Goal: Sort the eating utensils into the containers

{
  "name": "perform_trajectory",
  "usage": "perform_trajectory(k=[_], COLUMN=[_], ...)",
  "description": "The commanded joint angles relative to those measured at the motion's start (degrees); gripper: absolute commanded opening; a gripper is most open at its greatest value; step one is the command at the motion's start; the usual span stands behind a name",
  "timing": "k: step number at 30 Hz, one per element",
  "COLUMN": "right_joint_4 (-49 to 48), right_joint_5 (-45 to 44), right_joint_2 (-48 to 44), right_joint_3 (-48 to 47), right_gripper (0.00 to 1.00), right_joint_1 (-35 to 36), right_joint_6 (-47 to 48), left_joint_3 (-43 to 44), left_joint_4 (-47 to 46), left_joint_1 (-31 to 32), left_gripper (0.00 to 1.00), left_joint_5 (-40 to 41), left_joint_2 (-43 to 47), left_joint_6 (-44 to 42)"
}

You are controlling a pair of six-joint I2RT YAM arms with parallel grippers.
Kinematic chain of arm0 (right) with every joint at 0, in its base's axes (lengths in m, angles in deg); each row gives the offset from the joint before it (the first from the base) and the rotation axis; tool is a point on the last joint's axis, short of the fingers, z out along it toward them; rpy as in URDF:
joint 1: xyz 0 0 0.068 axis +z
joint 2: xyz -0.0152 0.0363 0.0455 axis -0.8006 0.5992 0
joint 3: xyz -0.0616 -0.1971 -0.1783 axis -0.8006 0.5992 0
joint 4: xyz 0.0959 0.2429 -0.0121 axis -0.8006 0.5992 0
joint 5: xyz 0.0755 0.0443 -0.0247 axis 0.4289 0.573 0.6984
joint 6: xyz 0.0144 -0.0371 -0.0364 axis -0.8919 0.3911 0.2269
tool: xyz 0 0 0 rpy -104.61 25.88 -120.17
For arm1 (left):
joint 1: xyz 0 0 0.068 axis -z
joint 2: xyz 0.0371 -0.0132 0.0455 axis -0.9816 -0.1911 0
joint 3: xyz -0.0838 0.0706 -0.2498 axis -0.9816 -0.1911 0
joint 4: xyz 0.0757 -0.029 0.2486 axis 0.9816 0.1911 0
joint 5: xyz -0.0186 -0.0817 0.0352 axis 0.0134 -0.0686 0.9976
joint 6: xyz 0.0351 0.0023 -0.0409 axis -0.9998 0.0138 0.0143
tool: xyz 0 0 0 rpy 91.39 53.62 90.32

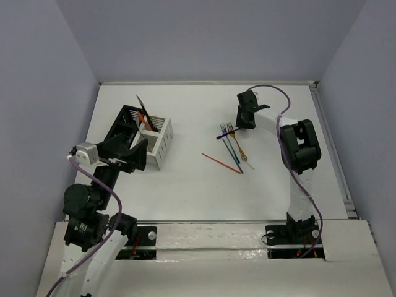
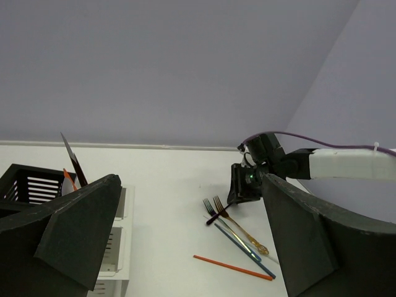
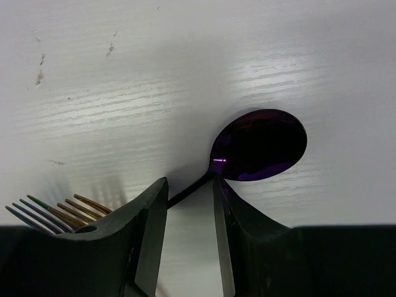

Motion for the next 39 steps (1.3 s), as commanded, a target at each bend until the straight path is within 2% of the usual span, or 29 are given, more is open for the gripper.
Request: perform_trajectory(k=[1, 4, 8, 11, 14, 17, 20, 25, 35, 39], right_joint_4=[2.85, 2.67, 2.41, 2.58, 3.11, 3.37, 3.55, 3.99, -0.40, -4.61], right_joint_5=[-0.60, -0.51, 0.10, 0.19, 0.02, 0.37, 0.19, 0.81, 0.72, 0.81], right_joint_2=[1.76, 2.02, 2.29, 2.64, 2.99, 3.25, 3.78, 4.75, 1.50, -4.63], right_joint_3=[-1.91, -1.57, -1.48, -1.74, -2.53, -2.79, -3.32, -4.82, -3.67, -0.78], right_gripper=[0.40, 0.30, 0.24, 0.24, 0.34, 0.33, 0.25, 0.00, 0.00, 0.00], right_joint_1=[-0.26, -0.26, 0.26, 0.26, 0.26, 0.26, 1.31, 1.32, 1.32, 1.32], right_joint_6=[2.64, 3.08, 2.99, 2.82, 2.91, 2.64, 2.12, 0.10, -4.65, -5.44], left_joint_3=[-0.19, -0.20, -0.20, -0.20, -0.20, -0.11, -0.20, -0.11, -0.11, -0.11], left_joint_4=[-2.76, -2.76, -2.85, -2.85, -2.85, -2.85, -2.85, -2.76, -2.85, -2.67], left_joint_1=[0.22, 0.22, 0.22, 0.22, 0.22, 0.22, 0.74, 0.75, 0.75, 0.75], left_gripper=[0.99, 0.99, 0.99, 0.99, 0.99, 0.99, 0.99, 0.99, 0.99, 0.99], left_joint_5=[-0.47, -0.64, -0.64, -0.64, -0.55, -0.55, -0.64, -0.64, -0.47, -0.38], left_joint_2=[-0.13, -0.31, -0.31, -0.31, 0.04, 0.04, 0.22, 0.13, 0.31, 0.39], left_joint_6=[0.47, 0.47, 0.56, 0.47, 0.56, 0.56, 0.64, 0.56, 0.47, 0.56])
